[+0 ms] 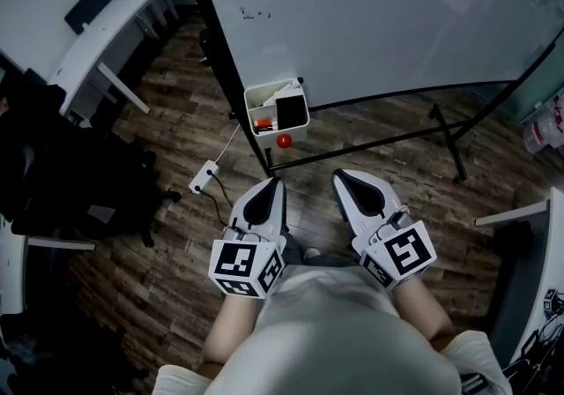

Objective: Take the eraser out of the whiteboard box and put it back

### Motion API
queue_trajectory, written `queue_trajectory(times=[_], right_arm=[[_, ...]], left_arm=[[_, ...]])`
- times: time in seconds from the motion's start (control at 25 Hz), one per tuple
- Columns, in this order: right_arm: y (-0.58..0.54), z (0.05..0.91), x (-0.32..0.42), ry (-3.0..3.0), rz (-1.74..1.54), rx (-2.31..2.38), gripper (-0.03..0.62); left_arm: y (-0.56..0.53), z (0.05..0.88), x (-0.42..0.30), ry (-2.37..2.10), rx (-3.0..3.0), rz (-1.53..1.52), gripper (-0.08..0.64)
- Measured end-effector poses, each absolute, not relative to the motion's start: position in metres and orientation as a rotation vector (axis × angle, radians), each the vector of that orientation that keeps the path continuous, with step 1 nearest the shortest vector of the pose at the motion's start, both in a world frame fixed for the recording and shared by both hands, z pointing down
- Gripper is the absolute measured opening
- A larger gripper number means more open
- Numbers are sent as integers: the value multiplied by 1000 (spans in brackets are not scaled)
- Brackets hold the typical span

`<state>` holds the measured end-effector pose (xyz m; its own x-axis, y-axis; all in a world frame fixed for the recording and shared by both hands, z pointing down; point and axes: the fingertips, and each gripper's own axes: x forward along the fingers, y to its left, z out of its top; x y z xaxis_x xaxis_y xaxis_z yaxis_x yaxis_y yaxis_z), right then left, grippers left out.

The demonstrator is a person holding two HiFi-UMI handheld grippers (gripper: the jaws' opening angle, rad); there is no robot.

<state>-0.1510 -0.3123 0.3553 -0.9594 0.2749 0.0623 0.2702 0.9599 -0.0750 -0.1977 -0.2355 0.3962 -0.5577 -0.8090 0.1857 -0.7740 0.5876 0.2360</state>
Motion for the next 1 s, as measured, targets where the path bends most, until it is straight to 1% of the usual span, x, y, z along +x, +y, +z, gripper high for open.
queue_trajectory(times=[0.32, 1.0], right_arm=[[-318, 359, -141, -3052, 106, -388, 2], [-312, 361, -148, -3054, 118, -376, 0]], left_arm=[[-237, 400, -188, -2548, 1295, -170, 3], [-230, 401, -193, -2549, 1289, -168, 3]])
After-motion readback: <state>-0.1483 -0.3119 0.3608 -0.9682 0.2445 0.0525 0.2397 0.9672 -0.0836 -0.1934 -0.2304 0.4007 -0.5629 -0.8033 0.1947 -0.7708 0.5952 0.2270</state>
